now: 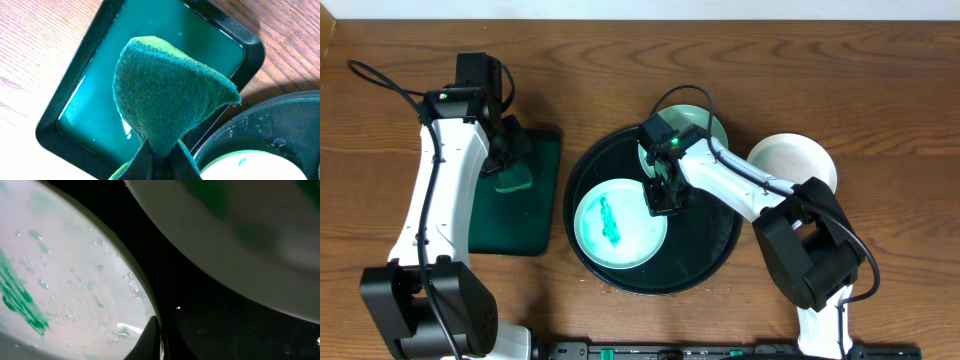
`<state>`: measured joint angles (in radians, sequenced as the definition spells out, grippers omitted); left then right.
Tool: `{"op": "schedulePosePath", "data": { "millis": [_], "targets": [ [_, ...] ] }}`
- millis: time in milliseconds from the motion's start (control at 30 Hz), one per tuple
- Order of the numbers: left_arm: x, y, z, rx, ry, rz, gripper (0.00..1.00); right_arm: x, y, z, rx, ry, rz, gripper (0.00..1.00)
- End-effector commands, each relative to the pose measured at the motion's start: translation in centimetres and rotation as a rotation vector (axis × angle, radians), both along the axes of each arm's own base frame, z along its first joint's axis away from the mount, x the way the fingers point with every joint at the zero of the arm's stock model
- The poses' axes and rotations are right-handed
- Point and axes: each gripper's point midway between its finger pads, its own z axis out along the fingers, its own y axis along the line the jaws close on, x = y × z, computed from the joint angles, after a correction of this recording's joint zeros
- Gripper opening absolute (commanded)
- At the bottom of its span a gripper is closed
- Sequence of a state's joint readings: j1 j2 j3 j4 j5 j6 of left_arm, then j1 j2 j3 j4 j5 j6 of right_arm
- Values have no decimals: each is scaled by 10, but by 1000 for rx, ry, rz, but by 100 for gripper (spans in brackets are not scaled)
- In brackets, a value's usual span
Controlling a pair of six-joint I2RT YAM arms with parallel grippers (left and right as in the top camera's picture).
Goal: Clean dirty plates on tray and stack at the side
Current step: 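Grip the mint-green plate rim with the right gripper, then scrub the mint-green plate with the sponge in the left gripper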
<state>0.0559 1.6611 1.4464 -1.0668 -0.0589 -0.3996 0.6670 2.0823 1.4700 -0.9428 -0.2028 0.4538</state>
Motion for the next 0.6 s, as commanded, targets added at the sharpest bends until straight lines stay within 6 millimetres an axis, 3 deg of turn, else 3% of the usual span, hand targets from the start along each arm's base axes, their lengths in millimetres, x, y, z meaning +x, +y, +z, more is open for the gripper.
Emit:
{"op": "schedulePosePath", "data": {
  "millis": [0,200,367,567],
  "targets": [
    [-2,-1,0,-4,0,23,7,-5,3,-15,-15,38,-30,1],
    [-2,-13,-2,-14,2,4,7,-5,6,-17,-10,30,-18,21],
    [-4,-25,-7,-38,15,-10,7,-7,6,-22,-6,52,-15,1],
    [-21,-63,-27,-150,82,-41,7,-2,2,-22,8,61,-38,1]
  ]
}}
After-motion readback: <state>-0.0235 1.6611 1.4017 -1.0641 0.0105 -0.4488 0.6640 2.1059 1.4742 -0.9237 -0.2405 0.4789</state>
